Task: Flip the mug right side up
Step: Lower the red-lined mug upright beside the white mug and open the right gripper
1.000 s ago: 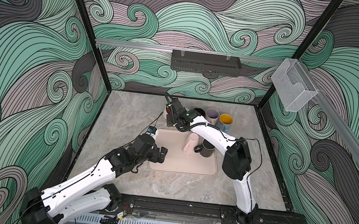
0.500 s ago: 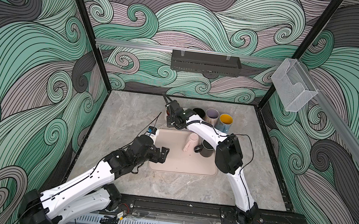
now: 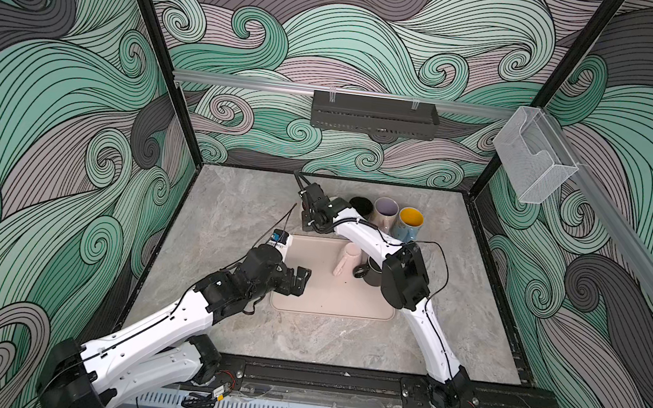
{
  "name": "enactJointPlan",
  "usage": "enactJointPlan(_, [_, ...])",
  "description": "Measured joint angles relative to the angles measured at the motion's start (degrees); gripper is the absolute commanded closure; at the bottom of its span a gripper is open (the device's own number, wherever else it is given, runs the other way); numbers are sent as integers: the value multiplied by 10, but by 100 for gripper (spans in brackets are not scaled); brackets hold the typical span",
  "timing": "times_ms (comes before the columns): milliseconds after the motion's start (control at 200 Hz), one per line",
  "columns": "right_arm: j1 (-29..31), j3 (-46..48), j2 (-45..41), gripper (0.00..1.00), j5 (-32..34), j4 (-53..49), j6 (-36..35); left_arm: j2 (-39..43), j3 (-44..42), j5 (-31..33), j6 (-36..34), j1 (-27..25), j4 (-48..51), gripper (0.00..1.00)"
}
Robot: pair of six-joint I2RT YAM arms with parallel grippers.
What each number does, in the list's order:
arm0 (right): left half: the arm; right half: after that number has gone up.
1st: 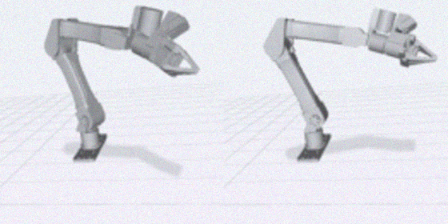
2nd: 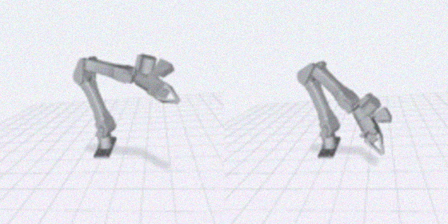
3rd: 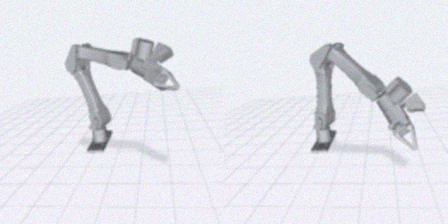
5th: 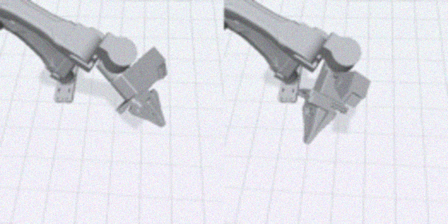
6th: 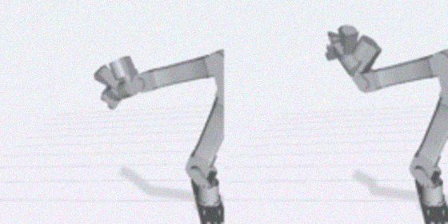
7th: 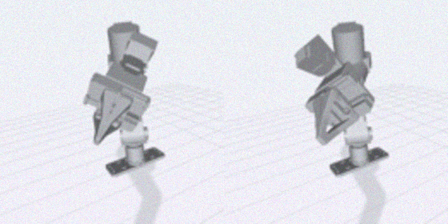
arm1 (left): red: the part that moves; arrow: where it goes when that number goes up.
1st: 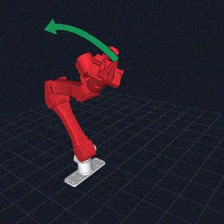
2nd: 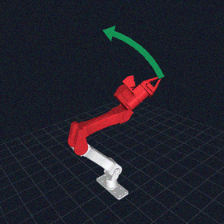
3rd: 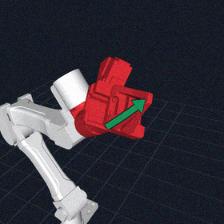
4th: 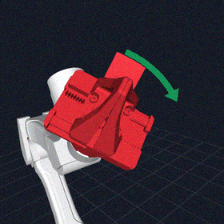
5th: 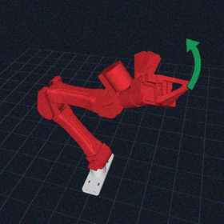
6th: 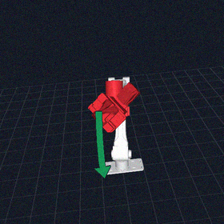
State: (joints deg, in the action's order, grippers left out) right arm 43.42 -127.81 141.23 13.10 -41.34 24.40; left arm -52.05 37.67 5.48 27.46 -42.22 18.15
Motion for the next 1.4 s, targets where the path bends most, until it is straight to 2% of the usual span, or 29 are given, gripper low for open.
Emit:
enactJointPlan(470, [0, -19, 23, 100, 7, -7, 0, -15, -3, -2, 1, 0, -10, 2])
enactJointPlan(695, [0, -20, 23, 86, 8, -8, 3, -15, -3, -2, 2, 0, -11, 1])
enactJointPlan(1401, [0, -40, 31, 73, 21, -3, 18, -5, -12, -2, 6, 0, -10, 1])
